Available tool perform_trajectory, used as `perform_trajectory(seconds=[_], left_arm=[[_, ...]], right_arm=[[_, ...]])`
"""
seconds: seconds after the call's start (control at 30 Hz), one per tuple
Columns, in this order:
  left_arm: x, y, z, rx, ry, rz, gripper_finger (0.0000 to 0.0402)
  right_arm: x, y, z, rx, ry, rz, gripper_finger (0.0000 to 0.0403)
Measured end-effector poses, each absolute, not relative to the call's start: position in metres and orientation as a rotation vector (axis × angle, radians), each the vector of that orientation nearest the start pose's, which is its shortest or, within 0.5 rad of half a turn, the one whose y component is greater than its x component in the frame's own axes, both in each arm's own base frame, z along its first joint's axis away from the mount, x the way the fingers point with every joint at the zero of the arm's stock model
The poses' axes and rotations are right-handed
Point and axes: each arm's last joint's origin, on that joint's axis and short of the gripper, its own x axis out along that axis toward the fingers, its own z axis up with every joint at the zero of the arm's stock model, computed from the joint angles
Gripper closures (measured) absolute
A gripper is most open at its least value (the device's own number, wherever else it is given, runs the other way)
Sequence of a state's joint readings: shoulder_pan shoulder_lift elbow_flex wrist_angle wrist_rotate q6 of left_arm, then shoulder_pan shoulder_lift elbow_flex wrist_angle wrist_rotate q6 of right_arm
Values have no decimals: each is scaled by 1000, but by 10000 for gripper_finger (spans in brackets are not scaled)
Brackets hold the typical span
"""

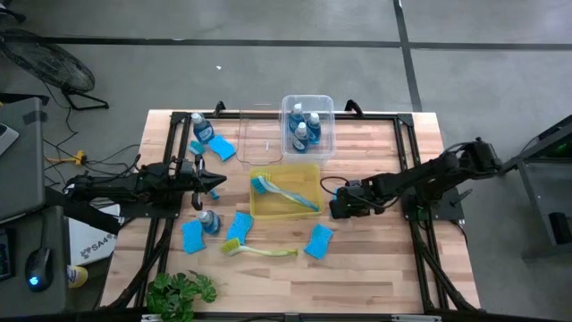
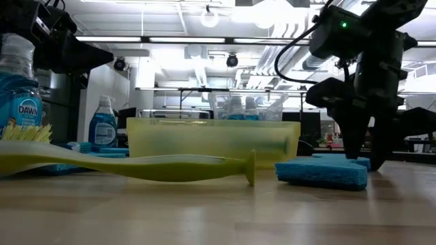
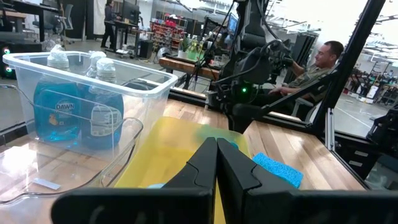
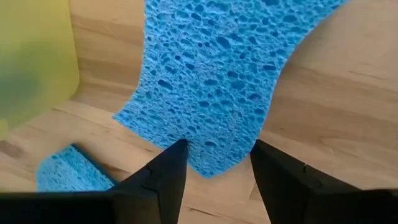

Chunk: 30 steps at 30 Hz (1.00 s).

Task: Pick & Place Kitchen Sink Supplies
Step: Put the blue sponge into the transparent bin

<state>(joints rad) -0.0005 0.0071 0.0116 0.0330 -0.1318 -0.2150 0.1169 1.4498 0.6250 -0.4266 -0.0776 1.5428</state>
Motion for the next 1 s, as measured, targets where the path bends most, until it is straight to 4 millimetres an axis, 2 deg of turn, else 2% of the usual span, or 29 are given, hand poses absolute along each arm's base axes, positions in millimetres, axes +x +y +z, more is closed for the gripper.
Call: perform_trajectory(seconds=[0.2, 0.5, 0.83, 1.0], left_arm=[[97, 4, 170, -217, -51, 127, 400], [97, 4, 170, -217, -52, 127, 400], [97, 4, 170, -217, -52, 127, 400], [97, 4, 170, -217, -52, 127, 400]], right_arm=[[228, 29, 128, 1300, 1131, -870, 259], [225, 29, 126, 1282, 1149, -887, 326], [224, 29, 128, 1170, 1185, -789, 391], [217, 28, 138, 1118, 1185, -753, 397]])
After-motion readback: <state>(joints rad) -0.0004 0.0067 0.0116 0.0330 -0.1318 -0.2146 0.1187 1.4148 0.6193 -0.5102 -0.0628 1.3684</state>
